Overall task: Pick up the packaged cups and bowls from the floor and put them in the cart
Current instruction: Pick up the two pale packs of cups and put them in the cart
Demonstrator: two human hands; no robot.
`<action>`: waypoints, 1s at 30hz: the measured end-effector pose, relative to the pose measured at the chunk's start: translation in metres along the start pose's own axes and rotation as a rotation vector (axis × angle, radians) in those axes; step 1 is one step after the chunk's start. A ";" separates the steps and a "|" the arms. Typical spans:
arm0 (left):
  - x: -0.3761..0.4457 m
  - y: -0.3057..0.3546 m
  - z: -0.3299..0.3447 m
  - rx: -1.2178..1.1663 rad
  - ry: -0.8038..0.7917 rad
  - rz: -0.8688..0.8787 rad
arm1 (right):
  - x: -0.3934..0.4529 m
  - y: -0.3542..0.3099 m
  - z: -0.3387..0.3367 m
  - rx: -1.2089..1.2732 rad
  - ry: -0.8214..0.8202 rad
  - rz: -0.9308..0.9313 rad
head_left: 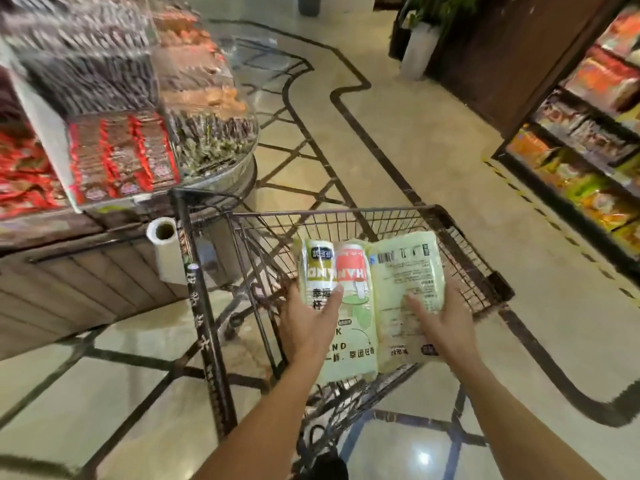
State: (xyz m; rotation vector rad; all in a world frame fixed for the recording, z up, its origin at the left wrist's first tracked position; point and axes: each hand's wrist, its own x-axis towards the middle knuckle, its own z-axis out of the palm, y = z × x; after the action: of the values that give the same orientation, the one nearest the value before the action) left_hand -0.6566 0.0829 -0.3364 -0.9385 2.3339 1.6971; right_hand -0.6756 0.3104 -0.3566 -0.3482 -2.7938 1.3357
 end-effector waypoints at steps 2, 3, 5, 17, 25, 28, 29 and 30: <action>0.004 -0.006 0.008 0.017 0.027 -0.061 | 0.009 0.019 0.010 0.005 -0.060 0.031; 0.006 -0.007 0.010 0.013 0.048 -0.075 | 0.012 0.024 0.015 0.018 -0.078 0.040; 0.012 -0.010 0.012 0.014 0.074 -0.109 | 0.018 0.032 0.025 0.049 -0.103 0.046; 0.046 -0.048 -0.009 0.167 0.253 -0.162 | 0.019 0.037 0.115 0.036 -0.305 0.026; 0.060 -0.092 0.034 0.415 0.230 -0.177 | 0.030 0.082 0.156 0.013 -0.322 0.203; 0.075 -0.116 0.043 0.405 0.252 -0.244 | 0.053 0.087 0.172 -0.113 -0.329 0.232; 0.081 -0.125 0.042 0.400 0.268 -0.257 | 0.061 0.089 0.176 -0.127 -0.350 0.237; 0.088 -0.134 0.042 0.398 0.280 -0.264 | 0.068 0.094 0.180 -0.129 -0.372 0.250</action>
State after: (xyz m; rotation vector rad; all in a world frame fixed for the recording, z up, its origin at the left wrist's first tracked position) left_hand -0.6665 0.0587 -0.5001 -1.3883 2.4416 1.0070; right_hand -0.7453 0.2442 -0.5478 -0.5174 -3.2467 1.3956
